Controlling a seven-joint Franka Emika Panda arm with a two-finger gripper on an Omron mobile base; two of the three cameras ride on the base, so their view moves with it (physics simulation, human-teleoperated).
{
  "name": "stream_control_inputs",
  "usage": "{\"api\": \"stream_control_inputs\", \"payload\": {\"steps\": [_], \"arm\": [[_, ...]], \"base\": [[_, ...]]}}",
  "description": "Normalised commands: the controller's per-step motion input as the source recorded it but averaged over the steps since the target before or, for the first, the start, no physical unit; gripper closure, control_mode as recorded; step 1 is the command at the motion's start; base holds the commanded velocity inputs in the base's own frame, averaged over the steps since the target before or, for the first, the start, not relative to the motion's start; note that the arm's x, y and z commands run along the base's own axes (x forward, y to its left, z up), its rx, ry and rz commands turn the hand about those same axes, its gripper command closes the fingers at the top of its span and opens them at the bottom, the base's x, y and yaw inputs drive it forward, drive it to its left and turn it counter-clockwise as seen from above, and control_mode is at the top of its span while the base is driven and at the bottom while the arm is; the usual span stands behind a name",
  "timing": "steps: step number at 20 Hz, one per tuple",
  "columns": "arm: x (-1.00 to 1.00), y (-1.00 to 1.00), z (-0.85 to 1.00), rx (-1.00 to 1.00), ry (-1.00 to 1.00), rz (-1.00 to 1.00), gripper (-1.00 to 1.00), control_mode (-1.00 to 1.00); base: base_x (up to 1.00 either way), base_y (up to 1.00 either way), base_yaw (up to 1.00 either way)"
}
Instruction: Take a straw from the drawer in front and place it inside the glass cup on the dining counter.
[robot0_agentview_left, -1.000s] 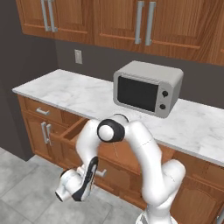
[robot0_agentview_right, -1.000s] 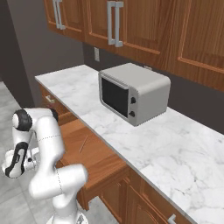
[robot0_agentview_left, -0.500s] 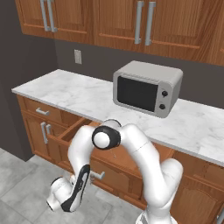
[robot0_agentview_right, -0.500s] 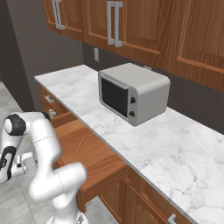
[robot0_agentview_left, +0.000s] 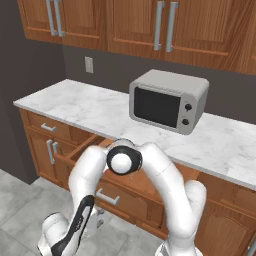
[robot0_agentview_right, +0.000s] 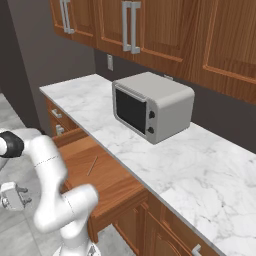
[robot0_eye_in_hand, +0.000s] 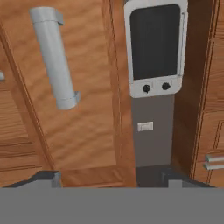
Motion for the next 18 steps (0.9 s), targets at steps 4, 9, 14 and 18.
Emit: {"api": "stream_control_inputs", "payload": {"steps": [4, 9, 14, 18], "arm": [[-0.44, 0.00, 1.00, 0.30, 0.00, -0.06, -1.00, -1.00], [-0.21, 0.00, 1.00, 0.27, -0.04, -0.07, -1.00, -1.00], [-0.01, -0.05, 1.00, 0.26, -0.12, -0.09, -1.00, -1.00], [0.00, -0.32, 1.00, 0.25, -0.12, -0.10, -1.00, -1.00]], "base": [[0.00, 0.00, 0.00], [0.00, 0.00, 0.00], [0.00, 0.00, 0.00], [0.00, 0.00, 0.00]]}}
